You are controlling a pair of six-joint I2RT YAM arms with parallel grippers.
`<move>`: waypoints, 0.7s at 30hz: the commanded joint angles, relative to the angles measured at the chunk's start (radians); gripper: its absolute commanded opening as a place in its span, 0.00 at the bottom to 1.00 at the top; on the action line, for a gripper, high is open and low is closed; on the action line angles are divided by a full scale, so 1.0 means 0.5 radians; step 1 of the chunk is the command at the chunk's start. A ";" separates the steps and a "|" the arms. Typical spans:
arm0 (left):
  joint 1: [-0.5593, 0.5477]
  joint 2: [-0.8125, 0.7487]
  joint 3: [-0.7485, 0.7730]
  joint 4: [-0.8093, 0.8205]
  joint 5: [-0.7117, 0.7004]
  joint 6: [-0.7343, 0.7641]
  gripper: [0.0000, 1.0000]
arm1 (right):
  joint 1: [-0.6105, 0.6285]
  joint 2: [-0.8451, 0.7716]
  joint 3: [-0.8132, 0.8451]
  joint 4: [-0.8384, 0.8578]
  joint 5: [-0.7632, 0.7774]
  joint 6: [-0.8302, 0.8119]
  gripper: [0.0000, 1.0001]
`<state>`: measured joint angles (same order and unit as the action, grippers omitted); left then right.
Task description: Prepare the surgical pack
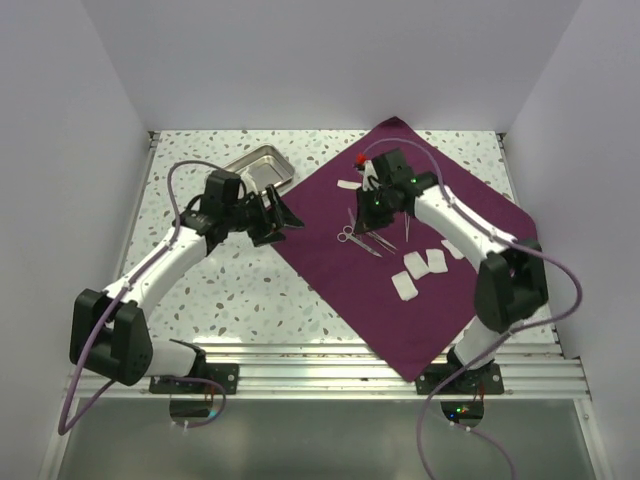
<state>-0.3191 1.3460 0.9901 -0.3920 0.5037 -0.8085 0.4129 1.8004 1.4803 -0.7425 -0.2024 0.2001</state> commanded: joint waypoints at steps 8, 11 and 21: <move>-0.349 0.051 -0.001 0.584 -0.017 -0.573 0.67 | 0.432 -0.772 -0.672 0.611 -0.372 0.615 0.00; -0.438 0.066 -0.001 0.527 -0.096 -0.601 0.63 | 0.457 -0.861 -0.712 0.614 -0.350 0.649 0.00; -0.537 0.118 0.045 0.437 -0.194 -0.623 0.52 | 0.521 -0.978 -0.773 0.614 -0.335 0.680 0.00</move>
<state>-0.5789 1.3937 0.9886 -0.1783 0.4374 -1.1061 0.6651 1.3464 1.1042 -0.4774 -0.3771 0.5175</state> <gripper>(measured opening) 0.528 0.034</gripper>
